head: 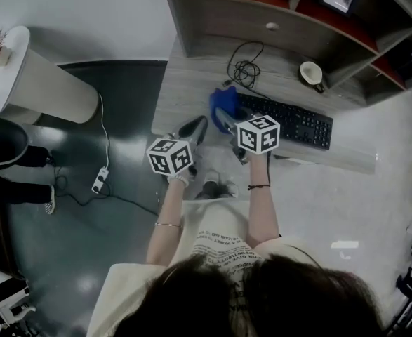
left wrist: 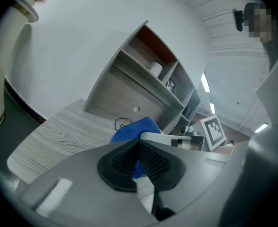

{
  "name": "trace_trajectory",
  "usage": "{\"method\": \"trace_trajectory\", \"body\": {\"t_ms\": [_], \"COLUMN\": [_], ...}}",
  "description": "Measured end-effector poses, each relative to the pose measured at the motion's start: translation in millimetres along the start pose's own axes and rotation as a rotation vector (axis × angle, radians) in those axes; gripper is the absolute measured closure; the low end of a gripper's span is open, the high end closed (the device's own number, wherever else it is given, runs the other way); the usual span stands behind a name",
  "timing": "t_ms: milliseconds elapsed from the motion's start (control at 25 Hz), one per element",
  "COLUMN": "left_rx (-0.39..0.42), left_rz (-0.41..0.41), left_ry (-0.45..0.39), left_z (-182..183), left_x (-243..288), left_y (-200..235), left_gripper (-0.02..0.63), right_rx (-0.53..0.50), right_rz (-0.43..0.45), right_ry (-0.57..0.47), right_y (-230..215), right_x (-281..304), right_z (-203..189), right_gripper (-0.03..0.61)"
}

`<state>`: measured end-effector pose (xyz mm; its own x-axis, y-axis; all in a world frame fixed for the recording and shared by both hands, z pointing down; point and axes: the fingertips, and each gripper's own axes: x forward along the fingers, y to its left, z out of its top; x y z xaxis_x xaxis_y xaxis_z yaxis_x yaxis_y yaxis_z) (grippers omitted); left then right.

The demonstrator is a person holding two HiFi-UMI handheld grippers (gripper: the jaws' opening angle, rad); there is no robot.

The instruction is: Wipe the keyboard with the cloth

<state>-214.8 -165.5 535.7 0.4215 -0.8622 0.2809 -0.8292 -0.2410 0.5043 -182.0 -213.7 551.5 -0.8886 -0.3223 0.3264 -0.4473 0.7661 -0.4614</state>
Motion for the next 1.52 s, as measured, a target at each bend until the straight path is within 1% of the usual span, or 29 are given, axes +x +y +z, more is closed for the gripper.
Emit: {"method": "trace_trajectory", "body": {"t_ms": [200,480,680,1080,1520], "left_rx": [0.018,0.033,0.041,0.070,0.099], "left_rz": [0.022,0.052,0.057,0.050,0.053], "left_ry": [-0.018,-0.060,-0.107,-0.170,-0.201], "left_z": [1.0,4.9,10.6,13.2,15.1], "left_x": [-2.8,-10.5,-17.4,-29.8,-36.1], "left_y": [-5.8,-11.6,-18.1,-38.1,-57.5], "left_gripper": [0.626,0.626,0.626,0.626,0.626], "right_rx": [-0.027,-0.065,-0.075,-0.126,-0.159], "right_rz": [0.054,0.091,0.108,0.140,0.137], "right_ry": [-0.009,-0.032,-0.061,-0.164,-0.194], "right_y": [9.2,17.5,22.8,39.1,45.3], "right_x": [-7.3,-20.8,-30.9,-55.8,-79.1], "right_z": [3.9,10.4,14.1,27.7,31.4], "right_gripper": [0.520,0.520,0.520,0.520,0.520]}}
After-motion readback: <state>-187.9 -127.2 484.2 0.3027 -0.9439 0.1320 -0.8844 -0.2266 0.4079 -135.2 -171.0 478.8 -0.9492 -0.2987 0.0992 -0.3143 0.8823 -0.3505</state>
